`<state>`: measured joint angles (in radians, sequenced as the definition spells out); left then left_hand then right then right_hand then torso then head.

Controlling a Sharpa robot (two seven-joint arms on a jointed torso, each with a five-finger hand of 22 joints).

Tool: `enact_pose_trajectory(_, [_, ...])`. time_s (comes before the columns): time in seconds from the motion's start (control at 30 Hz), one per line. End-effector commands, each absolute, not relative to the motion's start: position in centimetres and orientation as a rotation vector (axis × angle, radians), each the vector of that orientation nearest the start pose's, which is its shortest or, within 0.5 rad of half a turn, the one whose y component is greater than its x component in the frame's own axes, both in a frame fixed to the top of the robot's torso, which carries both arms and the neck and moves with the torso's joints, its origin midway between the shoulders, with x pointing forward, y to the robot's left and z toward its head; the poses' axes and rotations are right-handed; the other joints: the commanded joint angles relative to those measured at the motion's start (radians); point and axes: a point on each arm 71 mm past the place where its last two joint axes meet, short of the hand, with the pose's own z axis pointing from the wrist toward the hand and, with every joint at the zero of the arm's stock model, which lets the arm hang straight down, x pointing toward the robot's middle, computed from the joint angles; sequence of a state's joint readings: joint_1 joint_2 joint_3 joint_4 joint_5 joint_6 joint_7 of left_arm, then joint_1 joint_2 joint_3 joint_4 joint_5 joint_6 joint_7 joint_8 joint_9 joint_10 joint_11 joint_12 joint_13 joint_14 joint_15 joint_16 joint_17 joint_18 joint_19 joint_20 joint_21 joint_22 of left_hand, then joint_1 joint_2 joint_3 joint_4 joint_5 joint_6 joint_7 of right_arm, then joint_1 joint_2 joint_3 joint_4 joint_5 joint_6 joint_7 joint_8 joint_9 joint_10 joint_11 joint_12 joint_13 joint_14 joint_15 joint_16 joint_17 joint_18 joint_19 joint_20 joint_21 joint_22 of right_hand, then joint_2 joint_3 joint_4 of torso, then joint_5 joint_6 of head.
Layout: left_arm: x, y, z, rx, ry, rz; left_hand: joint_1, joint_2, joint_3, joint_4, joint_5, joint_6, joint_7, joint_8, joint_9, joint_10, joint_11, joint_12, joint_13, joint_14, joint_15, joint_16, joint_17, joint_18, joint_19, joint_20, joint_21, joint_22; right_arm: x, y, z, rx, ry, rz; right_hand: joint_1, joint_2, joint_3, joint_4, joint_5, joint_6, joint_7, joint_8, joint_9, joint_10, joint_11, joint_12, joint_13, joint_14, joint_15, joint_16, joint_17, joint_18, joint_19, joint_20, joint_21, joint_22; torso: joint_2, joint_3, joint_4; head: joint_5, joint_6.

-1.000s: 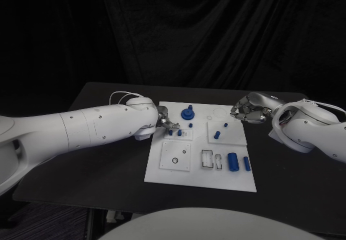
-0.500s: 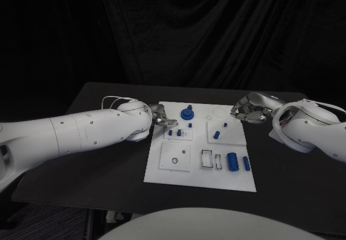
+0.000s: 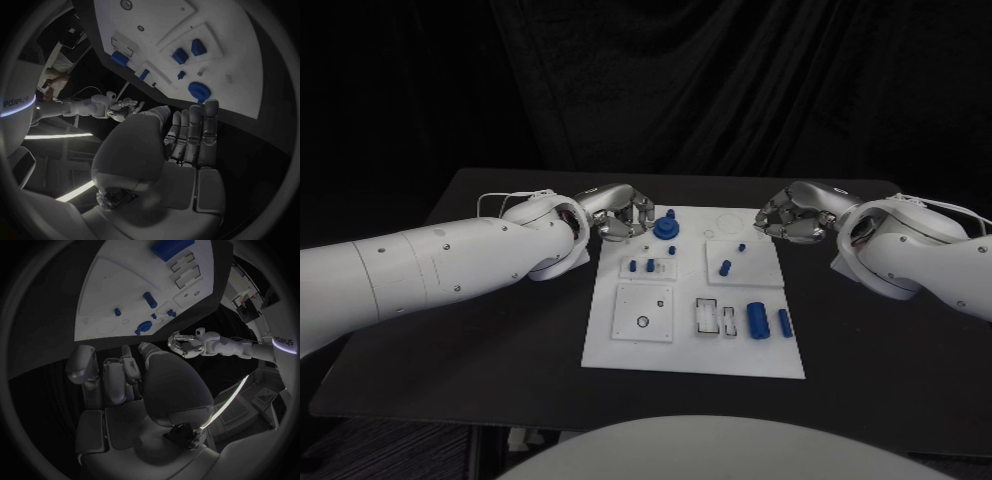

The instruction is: Assemble the parts on the task board

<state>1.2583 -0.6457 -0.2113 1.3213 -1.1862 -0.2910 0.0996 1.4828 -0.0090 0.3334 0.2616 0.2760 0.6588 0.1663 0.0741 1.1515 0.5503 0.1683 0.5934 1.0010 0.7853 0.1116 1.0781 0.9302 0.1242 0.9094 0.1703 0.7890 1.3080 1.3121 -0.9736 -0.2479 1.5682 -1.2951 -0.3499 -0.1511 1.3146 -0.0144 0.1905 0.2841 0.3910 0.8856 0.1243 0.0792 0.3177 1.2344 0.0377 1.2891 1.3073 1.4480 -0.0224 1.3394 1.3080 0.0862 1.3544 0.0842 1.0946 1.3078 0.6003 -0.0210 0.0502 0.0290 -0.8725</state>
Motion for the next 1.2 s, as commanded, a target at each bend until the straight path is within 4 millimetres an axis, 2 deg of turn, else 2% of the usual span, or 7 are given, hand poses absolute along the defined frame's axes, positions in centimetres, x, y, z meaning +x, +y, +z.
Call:
enact_pose_trajectory(0.03, [50.2,14.0,-22.4,0.3,1.777,-0.974,0.031,-0.003,0.017,-0.021,0.001,-0.009,-0.006,-0.001,-0.008,-0.024,0.003,-0.03,-0.039,0.084,-0.004,0.059,0.035,-0.013,0.088,0.004,0.112,0.078,46.7,-26.1,-20.3,-0.001,1.772,0.539,0.01,-0.002,0.007,-0.001,0.005,0.004,0.0,0.001,-0.002,-0.006,-0.001,-0.006,0.014,-0.006,-0.001,-0.002,0.031,0.01,-0.004,0.003,-0.001,0.136,0.001,-0.0006,-0.0035,-0.001,0.0])
enact_pose_trajectory(0.17, [50.9,13.0,-23.2,0.393,1.803,-0.931,0.097,-0.019,0.079,-0.101,0.009,-0.033,-0.032,-0.001,-0.022,-0.033,-0.01,-0.037,-0.078,0.234,-0.031,0.156,0.107,-0.021,0.234,0.001,0.306,0.118,46.7,-26.0,-20.3,-0.004,1.772,0.543,0.012,-0.002,0.01,-0.001,0.01,0.004,-0.001,0.001,-0.002,-0.005,-0.002,-0.005,0.014,-0.005,-0.001,-0.001,0.032,0.01,-0.004,0.003,-0.001,0.136,0.003,-0.0006,-0.0069,-0.005,0.0])
enact_pose_trajectory(0.23, [51.1,12.5,-23.6,0.42,1.817,-0.92,0.086,-0.051,0.161,-0.134,-0.004,-0.036,-0.031,0.001,-0.04,-0.041,-0.004,-0.032,-0.099,0.243,-0.028,0.165,0.092,-0.021,0.235,0.008,0.362,0.121,46.7,-25.9,-20.3,-0.006,1.773,0.545,0.013,-0.002,0.011,-0.001,0.011,0.004,-0.001,0.001,-0.002,-0.005,-0.002,-0.005,0.014,-0.005,-0.001,-0.001,0.032,0.009,-0.003,0.003,0.0,0.136,0.005,-0.0004,-0.0065,-0.008,0.0])
enact_pose_trajectory(0.37, [51.6,11.7,-24.2,0.444,1.828,-0.901,0.066,-0.066,0.198,-0.152,-0.003,-0.04,-0.041,-0.003,-0.054,-0.059,-0.003,-0.03,-0.11,0.267,-0.03,0.185,0.1,-0.021,0.244,0.012,0.402,0.126,46.7,-25.8,-20.3,-0.009,1.775,0.548,0.013,-0.002,0.012,0.0,0.012,0.005,-0.001,0.001,-0.002,-0.005,-0.002,-0.006,0.014,-0.005,-0.001,-0.001,0.032,0.01,-0.004,0.003,-0.001,0.136,0.007,-0.002,-0.0065,-0.015,0.0])
enact_pose_trajectory(0.8, [52.2,10.2,-25.8,0.484,1.841,-0.852,0.028,-0.08,0.221,-0.167,-0.021,-0.053,-0.045,-0.01,-0.087,-0.091,0.01,-0.026,-0.122,0.272,-0.013,0.207,0.097,-0.023,0.243,0.028,0.433,0.127,46.8,-25.5,-20.4,-0.016,1.781,0.551,0.013,-0.003,0.013,0.001,0.015,0.008,-0.001,0.002,-0.002,-0.006,-0.002,-0.006,0.014,-0.005,-0.001,-0.001,0.032,0.01,-0.004,0.003,-0.002,0.136,0.02,-0.0076,-0.0153,-0.01,0.0])
enact_pose_trajectory(0.93, [52.1,10.0,-26.3,0.511,1.842,-0.838,0.0,-0.074,0.22,-0.158,-0.073,-0.05,-0.053,-0.008,-0.103,-0.093,0.011,-0.015,-0.125,0.273,-0.009,0.217,0.092,-0.022,0.242,0.036,0.438,0.126,46.8,-25.5,-20.4,-0.016,1.782,0.551,0.013,-0.003,0.013,0.001,0.015,0.008,-0.001,0.002,-0.002,-0.006,-0.002,-0.006,0.014,-0.005,-0.001,-0.001,0.032,0.01,-0.004,0.003,-0.002,0.136,0.024,-0.0092,-0.0173,-0.007,0.0])
enact_pose_trajectory(1.2, [51.9,9.7,-27.1,0.521,1.859,-0.822,-0.004,-0.073,0.219,-0.158,-0.077,-0.047,-0.051,-0.008,-0.109,-0.09,0.01,-0.009,-0.125,0.268,-0.008,0.216,0.085,-0.021,0.239,0.037,0.437,0.125,46.8,-25.5,-20.5,-0.017,1.785,0.55,0.012,-0.004,0.014,0.002,0.017,0.01,-0.001,0.003,-0.001,-0.007,-0.001,-0.007,0.013,-0.005,-0.001,-0.001,0.032,0.01,-0.004,0.003,-0.003,0.136,0.023,-0.006,-0.0172,-0.01,0.0])
